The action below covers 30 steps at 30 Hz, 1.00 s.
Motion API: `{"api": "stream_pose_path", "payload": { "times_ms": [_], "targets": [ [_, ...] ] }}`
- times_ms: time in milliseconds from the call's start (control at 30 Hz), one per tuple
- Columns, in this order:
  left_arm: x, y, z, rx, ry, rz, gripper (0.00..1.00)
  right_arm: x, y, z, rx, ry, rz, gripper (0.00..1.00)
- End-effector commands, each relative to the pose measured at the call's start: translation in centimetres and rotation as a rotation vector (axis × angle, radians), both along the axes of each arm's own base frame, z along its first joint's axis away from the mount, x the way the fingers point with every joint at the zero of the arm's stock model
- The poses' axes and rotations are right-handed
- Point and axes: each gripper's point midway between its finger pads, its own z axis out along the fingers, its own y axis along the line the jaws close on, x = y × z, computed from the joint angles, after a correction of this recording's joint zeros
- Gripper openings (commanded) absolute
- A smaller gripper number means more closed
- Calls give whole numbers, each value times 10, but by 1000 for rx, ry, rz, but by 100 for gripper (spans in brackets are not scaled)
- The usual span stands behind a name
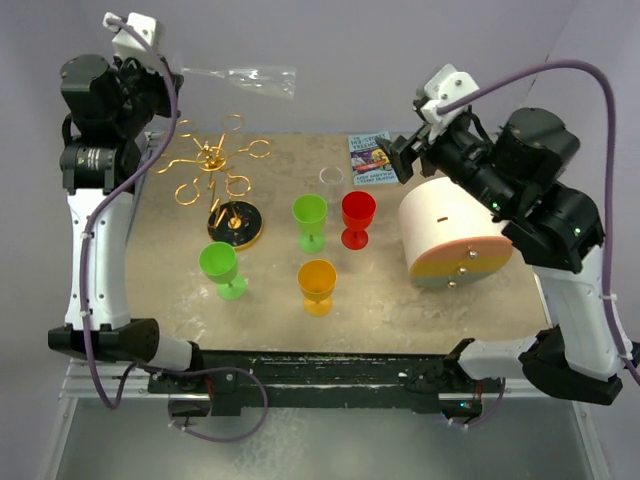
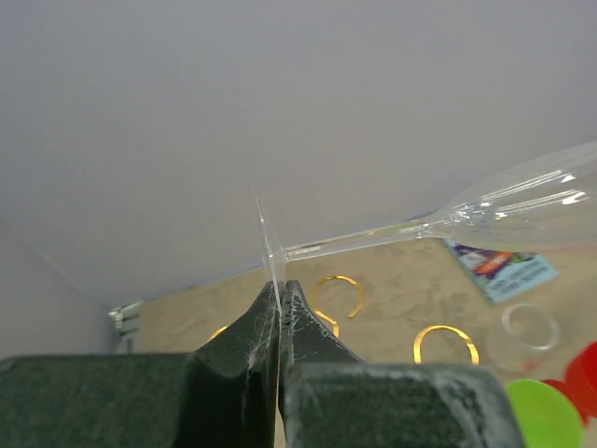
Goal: Place the wine glass upside down on the wine glass rack
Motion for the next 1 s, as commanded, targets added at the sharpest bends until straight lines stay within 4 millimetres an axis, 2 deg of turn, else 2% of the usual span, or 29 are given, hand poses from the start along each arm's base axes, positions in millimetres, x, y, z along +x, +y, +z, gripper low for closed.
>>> {"api": "stream_pose_path", "payload": {
  "times_ms": [0, 167, 300, 400, 633, 800, 967],
  "targets": [
    [20, 28, 13, 234, -60, 236, 0, 16, 5, -18, 9, 42, 8, 78],
    [47, 3, 20, 476, -139, 318, 0, 29, 3, -46, -20, 97, -5, 79],
    [70, -16, 9, 664, -164, 340, 0, 31, 5, -58, -32, 125, 29, 79],
    [80, -28, -3, 812, -179, 338, 0, 32, 4, -66, -43, 144, 33, 80],
    [89, -49, -37, 1044, -164, 221, 0, 31, 4, -78, -58, 158, 51, 80],
    [84, -64, -64, 1135, -147, 82, 0, 30, 1, -81, -60, 156, 57, 80],
    [81, -67, -90, 1215, -128, 17, 0, 27, -1, -81, -56, 152, 71, 80]
  ]
}}
